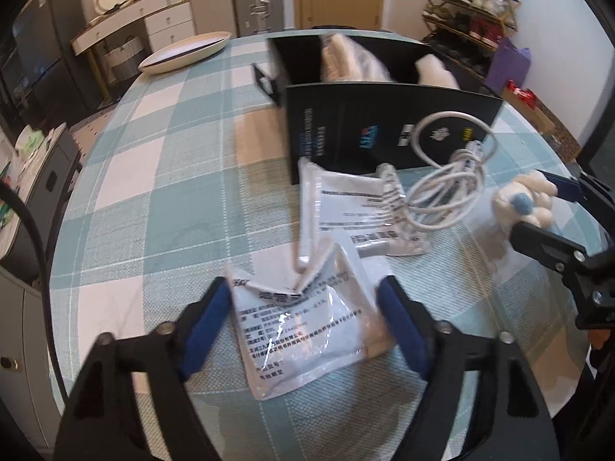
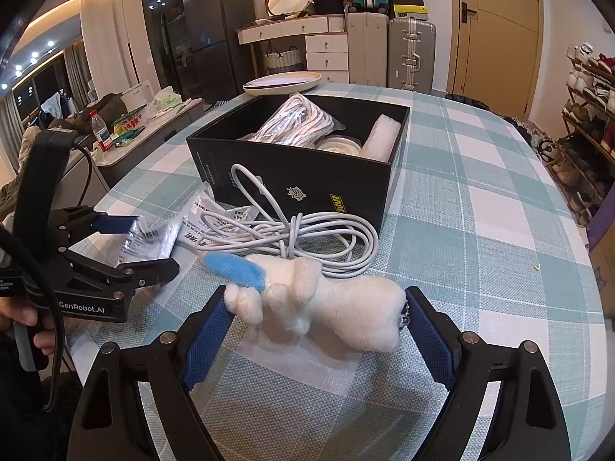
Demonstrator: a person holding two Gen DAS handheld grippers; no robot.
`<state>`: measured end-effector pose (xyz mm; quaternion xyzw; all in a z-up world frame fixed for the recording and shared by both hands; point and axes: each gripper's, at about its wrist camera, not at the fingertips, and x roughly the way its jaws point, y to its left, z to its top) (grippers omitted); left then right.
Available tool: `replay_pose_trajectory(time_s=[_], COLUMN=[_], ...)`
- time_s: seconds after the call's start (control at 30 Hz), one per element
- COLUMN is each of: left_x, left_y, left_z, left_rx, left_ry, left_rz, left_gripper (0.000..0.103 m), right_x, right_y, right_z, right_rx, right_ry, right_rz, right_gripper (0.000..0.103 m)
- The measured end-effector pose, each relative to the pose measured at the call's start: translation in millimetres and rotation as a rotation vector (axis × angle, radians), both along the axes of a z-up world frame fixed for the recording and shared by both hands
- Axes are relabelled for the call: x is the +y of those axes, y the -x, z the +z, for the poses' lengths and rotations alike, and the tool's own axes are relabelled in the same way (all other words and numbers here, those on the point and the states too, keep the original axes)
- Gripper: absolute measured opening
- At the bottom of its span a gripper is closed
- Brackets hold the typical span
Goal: Organize soft objects
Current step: 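Grasp the white printed pouch with the left gripper while the right gripper grasps the white plush toy, then carry the pouch with the left tool while the right tool carries the plush toy over the box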
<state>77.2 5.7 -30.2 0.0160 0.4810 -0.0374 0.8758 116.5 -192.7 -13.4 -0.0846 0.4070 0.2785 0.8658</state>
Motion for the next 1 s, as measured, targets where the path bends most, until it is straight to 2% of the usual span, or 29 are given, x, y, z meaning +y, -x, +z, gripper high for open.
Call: replay_pose_trajectory(time_s=[0.1, 0.27, 0.5, 1.0], left_x=[-6.7, -12.6, -14.7, -0.1], left_y=[4.5, 9.4, 14.3, 19.5], left_z=[2.8, 8.7, 20.6, 62.7], left_rx=[-0.015, -0.033, -0.066, -0.237], left_ry=[-0.004, -0.017, -0.003, 0.046], left_rz=[-0.051, -0.085, -0.107, -0.058], left_gripper=[0.052, 0.043, 0.043, 0.043], right_x=[0.2, 0.5, -0.9, -9.0], right_y=[1.3, 2.9, 4.7, 17.7], right_z=[1.7, 4.5, 9.7, 37.1], right_rx=[-0.005, -0.015, -0.032, -0.116], right_ry=[0.0, -0.005, -0.017, -0.084], right_rz=[0.003, 0.008, 0.01, 0.024], right_gripper=[0.089, 0.089, 0.089, 0.089])
